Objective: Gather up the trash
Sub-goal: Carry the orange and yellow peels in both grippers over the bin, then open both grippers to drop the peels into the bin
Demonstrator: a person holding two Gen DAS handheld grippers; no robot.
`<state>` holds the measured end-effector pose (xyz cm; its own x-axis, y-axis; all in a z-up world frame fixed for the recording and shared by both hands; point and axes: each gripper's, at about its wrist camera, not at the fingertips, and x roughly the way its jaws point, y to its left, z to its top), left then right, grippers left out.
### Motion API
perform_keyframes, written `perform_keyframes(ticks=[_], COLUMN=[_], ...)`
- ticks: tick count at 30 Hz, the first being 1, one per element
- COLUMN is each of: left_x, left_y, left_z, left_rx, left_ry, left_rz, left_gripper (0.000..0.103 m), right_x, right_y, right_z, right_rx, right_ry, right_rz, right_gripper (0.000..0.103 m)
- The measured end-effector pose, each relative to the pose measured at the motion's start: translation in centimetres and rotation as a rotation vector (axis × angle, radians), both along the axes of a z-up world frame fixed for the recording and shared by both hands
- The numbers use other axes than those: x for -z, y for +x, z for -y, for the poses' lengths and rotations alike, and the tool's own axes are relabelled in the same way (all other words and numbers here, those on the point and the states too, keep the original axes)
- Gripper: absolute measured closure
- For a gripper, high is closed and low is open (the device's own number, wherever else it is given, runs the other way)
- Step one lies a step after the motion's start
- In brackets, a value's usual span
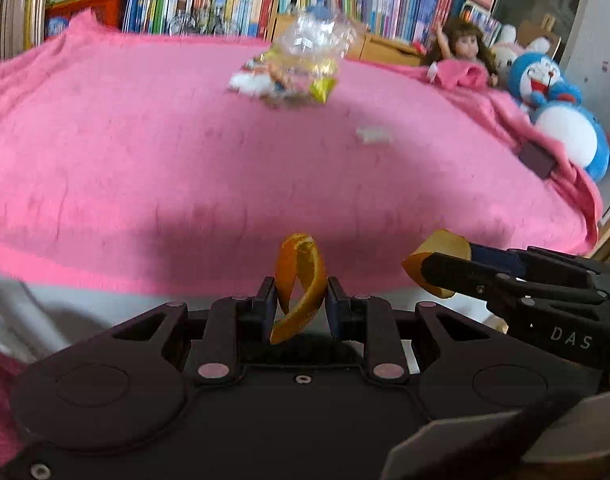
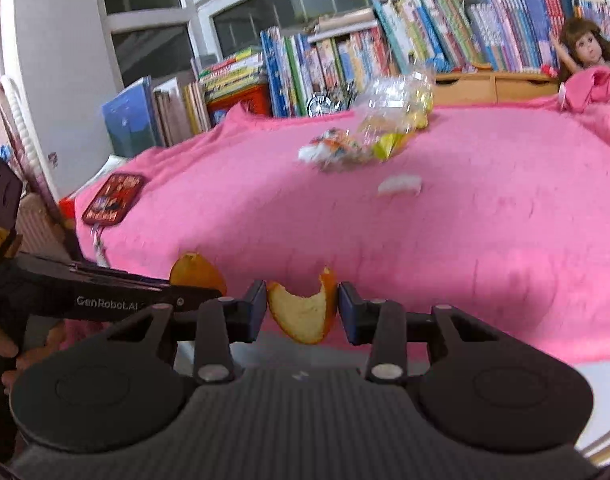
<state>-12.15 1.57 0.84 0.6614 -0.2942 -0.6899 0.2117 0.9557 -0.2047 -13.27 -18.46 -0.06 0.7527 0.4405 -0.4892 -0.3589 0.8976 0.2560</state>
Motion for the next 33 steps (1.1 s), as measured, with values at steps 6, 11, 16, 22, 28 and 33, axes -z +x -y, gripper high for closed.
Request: perform_keyframes(ticks=[6, 11, 16, 22, 28, 33], left_x=[3.2, 6.9, 9.0, 10.5, 10.9, 10.6], left_y=[-0.2, 0.7, 1.2, 1.6, 2.2, 2.2], left_z=[-0.7, -0.4, -0.4, -0.2, 0.2, 0.4], left_rx=[-0.01, -0.027, -0.021, -0.017, -0.015, -0.018], left_ry=[0.029, 0.084, 0.089, 0.121, 0.135, 0.138], left_rz=[-0.098, -0.192, -0.255, -0.295, -0.303, -0.291], left_gripper=[0.079, 0.079, 0.079, 0.076, 0.069, 0.062], right_x=[2.5, 5.1, 7.1, 8.4, 8.7, 8.6], right_y=[-0.6, -0.3, 0.0, 0.3, 0.5, 0.7], right_z=[-0.5, -0.9, -1.2, -1.4, -1.7, -1.7], right_rx=[-0.011, 0.004, 0.006, 0.011, 0.011, 0.013], right_ry=[-0.004, -0.011, -0.016, -0.005, -0.003, 0.007], right_rz=[-0.088, -0.166, -0.219, -0.256, -0.264, -0.269], right_gripper=[0.059, 0.059, 0.058, 0.058, 0.049, 0.043])
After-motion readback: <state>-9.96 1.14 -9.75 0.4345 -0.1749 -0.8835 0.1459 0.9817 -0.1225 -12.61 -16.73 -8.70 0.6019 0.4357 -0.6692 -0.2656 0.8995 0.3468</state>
